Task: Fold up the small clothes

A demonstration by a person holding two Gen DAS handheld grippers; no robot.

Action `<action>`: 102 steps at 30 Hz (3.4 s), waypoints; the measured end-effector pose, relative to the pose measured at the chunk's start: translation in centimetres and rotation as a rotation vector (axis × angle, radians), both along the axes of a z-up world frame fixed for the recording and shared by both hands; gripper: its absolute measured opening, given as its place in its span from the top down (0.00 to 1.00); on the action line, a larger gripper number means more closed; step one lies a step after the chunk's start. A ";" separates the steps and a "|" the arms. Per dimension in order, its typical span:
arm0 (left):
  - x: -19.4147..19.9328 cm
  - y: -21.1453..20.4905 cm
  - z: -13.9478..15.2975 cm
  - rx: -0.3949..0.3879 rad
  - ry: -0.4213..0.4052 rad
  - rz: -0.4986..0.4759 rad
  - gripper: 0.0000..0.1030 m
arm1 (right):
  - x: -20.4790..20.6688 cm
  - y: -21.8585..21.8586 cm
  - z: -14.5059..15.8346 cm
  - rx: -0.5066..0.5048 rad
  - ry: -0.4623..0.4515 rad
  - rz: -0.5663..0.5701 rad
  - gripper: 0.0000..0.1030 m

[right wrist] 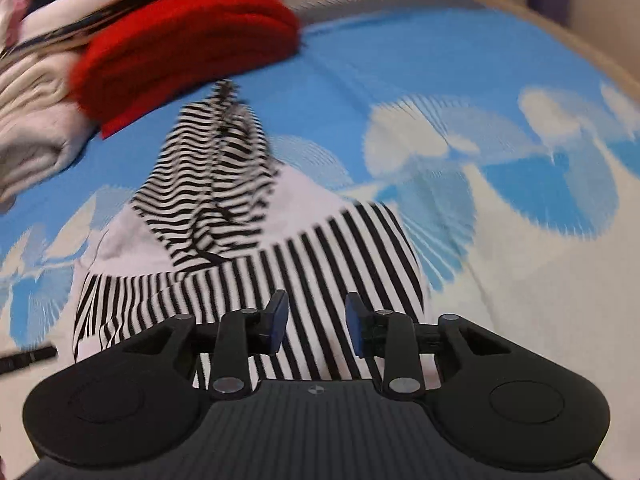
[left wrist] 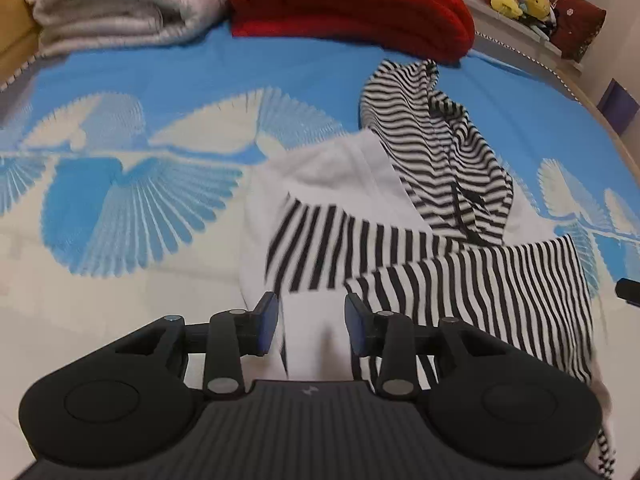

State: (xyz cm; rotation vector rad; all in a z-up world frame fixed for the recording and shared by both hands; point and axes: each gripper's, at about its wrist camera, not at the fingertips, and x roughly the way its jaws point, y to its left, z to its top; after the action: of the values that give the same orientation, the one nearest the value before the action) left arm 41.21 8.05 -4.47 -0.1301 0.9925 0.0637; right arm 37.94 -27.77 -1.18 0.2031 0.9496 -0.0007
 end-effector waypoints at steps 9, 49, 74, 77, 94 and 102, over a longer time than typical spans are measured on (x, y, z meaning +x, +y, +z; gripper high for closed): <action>0.2 -0.5 0.4 0.057 -0.024 -0.018 0.56 | 0.2 2.2 1.1 -0.073 -0.045 0.088 0.68; 28.2 -4.2 -1.9 0.012 -0.100 -0.118 0.84 | 2.2 -8.4 0.6 -0.233 -0.021 0.022 0.68; 40.8 -8.6 -5.9 -0.119 -0.189 -0.100 0.99 | 4.4 -7.9 -1.1 -0.221 0.011 0.029 0.68; 36.0 -9.3 -3.0 -0.132 -0.264 -0.239 0.99 | 4.3 -8.1 -0.5 -0.209 -0.002 0.023 0.68; -8.5 -5.5 2.6 -0.230 -0.009 -0.592 0.77 | 0.4 -7.5 3.4 -0.004 -0.100 -0.011 0.68; -1.5 -1.9 -4.2 -0.458 0.190 -0.045 0.69 | 0.3 -5.7 0.2 0.166 0.042 0.029 0.68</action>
State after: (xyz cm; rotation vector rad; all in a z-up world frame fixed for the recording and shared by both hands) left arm 39.72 6.16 -8.63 -0.5288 1.1874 -0.1978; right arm 38.24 -33.50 -1.01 0.3437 0.9945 0.1009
